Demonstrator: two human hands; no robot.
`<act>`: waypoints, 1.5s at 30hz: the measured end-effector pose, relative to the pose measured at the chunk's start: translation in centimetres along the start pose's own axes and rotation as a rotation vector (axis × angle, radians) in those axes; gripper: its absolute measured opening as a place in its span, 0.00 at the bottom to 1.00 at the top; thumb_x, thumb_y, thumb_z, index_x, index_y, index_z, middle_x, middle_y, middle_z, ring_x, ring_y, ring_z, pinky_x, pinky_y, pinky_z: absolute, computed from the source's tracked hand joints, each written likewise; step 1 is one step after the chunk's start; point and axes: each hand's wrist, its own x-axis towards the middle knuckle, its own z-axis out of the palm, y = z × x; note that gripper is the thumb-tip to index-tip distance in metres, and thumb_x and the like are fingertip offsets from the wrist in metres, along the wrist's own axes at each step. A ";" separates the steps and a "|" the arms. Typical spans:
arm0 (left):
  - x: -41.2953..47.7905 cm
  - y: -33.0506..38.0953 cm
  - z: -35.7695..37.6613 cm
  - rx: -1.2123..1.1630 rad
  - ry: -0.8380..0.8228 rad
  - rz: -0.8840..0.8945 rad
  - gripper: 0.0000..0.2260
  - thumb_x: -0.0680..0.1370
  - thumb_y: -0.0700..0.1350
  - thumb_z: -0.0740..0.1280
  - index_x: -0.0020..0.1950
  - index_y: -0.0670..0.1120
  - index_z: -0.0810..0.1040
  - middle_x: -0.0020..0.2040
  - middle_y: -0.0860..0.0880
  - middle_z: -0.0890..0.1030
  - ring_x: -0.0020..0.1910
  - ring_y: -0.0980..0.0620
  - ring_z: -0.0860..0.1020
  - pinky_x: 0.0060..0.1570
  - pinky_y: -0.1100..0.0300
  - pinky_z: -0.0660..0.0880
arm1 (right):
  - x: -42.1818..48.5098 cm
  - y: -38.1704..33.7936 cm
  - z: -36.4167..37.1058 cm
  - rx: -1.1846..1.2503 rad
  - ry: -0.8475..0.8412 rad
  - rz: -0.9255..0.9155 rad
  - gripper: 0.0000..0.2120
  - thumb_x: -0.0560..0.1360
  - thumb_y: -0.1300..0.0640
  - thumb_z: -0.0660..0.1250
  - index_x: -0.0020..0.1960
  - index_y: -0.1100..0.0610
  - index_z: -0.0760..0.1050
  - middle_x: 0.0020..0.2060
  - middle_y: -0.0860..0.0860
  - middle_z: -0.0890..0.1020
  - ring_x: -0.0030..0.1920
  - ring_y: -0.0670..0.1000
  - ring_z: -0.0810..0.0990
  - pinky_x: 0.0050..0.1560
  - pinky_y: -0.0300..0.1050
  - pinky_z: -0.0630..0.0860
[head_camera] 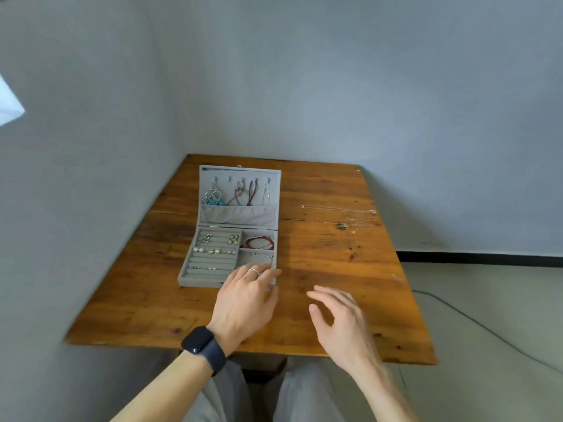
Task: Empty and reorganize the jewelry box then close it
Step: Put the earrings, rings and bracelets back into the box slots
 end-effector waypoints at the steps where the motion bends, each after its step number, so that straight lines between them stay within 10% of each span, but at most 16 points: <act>1: -1.4 -0.7 -0.3 -0.006 0.005 -0.016 0.16 0.79 0.51 0.65 0.66 0.56 0.78 0.64 0.55 0.79 0.64 0.52 0.76 0.62 0.56 0.73 | -0.8 -0.5 0.7 0.010 -0.008 0.005 0.13 0.80 0.49 0.65 0.63 0.44 0.79 0.63 0.38 0.78 0.64 0.37 0.70 0.63 0.29 0.62; 35: -14.3 -5.4 6.2 0.051 0.104 0.045 0.29 0.80 0.57 0.61 0.78 0.44 0.64 0.78 0.48 0.64 0.78 0.51 0.59 0.78 0.51 0.53 | -1.1 -6.1 8.5 -0.115 0.000 -0.175 0.06 0.77 0.52 0.70 0.52 0.50 0.84 0.47 0.45 0.82 0.46 0.48 0.74 0.40 0.42 0.72; 45: -14.0 -5.3 5.8 -0.010 0.161 0.037 0.27 0.81 0.57 0.60 0.76 0.44 0.69 0.76 0.49 0.69 0.76 0.51 0.64 0.76 0.49 0.60 | -2.6 -1.4 5.5 0.244 0.093 0.010 0.07 0.78 0.58 0.69 0.52 0.46 0.81 0.44 0.34 0.82 0.49 0.34 0.80 0.47 0.23 0.72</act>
